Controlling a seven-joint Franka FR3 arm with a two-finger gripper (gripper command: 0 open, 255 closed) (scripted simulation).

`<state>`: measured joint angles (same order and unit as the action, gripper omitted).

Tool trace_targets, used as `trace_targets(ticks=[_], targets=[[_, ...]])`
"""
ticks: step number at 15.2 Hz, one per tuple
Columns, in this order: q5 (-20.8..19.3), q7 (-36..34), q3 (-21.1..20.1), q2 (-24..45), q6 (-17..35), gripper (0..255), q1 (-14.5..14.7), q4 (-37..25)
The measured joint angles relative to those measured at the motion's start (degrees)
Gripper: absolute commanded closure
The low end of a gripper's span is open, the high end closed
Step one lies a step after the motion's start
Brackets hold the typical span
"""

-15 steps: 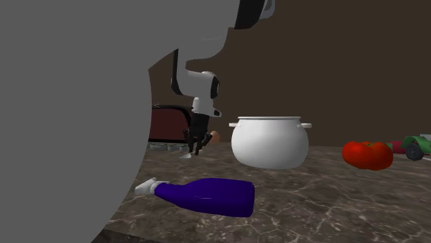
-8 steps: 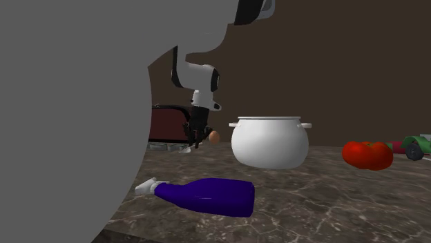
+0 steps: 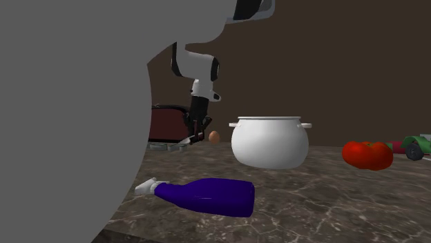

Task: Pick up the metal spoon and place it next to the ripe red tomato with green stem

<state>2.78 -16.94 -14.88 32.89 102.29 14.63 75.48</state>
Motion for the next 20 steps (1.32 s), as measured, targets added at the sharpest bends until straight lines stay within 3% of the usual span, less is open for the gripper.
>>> trace_targets(ticks=[15,20], targets=[[-0.2,-1.4,-0.2,0.2,-11.5,255,0.6,-11.8],[1.6,3.0,0.3,-8.0,-8.3,255,-3.9,0.1]])
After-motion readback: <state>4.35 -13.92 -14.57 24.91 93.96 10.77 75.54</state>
